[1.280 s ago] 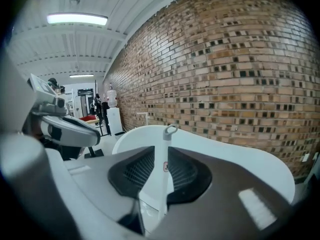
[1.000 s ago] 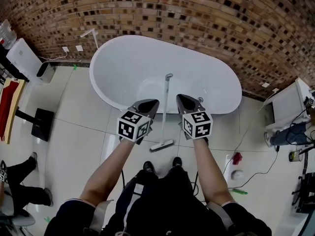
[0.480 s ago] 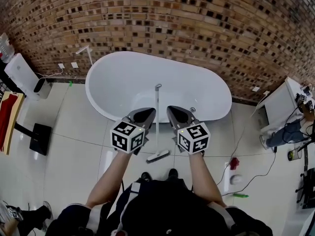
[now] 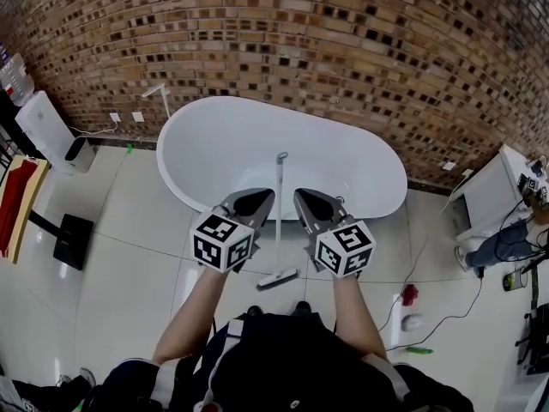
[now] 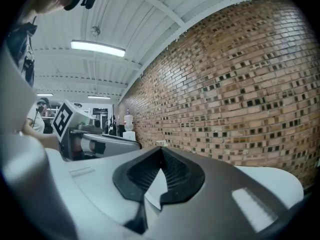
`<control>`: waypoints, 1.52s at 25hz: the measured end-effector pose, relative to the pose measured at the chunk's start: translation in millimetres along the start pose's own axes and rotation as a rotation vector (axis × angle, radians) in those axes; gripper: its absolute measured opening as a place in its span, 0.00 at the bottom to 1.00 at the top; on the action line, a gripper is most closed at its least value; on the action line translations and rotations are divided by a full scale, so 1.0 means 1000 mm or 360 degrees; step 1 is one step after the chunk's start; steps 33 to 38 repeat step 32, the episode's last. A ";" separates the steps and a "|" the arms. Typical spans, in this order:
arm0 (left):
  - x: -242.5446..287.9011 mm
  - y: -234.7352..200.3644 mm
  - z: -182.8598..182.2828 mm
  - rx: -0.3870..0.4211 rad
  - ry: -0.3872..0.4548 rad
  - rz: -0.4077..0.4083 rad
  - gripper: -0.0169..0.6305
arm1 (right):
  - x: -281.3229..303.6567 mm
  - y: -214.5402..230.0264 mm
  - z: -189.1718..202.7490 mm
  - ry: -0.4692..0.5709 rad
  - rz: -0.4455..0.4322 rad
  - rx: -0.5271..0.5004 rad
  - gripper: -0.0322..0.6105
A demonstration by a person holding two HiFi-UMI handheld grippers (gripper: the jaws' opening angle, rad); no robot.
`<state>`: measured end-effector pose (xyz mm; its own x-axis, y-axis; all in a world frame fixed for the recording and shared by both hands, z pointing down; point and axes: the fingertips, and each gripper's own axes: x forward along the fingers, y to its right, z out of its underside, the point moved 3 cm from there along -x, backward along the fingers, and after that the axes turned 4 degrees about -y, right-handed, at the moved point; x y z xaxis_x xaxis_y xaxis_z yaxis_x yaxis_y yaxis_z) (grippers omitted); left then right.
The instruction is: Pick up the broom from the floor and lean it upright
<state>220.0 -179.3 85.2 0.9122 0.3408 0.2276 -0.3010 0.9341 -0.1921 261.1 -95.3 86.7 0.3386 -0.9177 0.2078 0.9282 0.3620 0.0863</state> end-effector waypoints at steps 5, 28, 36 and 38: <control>-0.002 0.001 -0.001 -0.0003 0.0007 -0.0009 0.03 | -0.001 -0.003 -0.002 0.0017 -0.0018 0.0007 0.06; -0.010 0.001 -0.006 -0.0007 0.0042 -0.0011 0.03 | -0.003 -0.005 -0.012 0.0044 -0.0009 -0.0003 0.06; -0.011 -0.001 -0.008 -0.0009 0.0044 -0.0009 0.03 | 0.001 -0.005 -0.014 0.0042 -0.0012 -0.0014 0.06; -0.011 -0.001 -0.008 -0.0009 0.0044 -0.0009 0.03 | 0.001 -0.005 -0.014 0.0042 -0.0012 -0.0014 0.06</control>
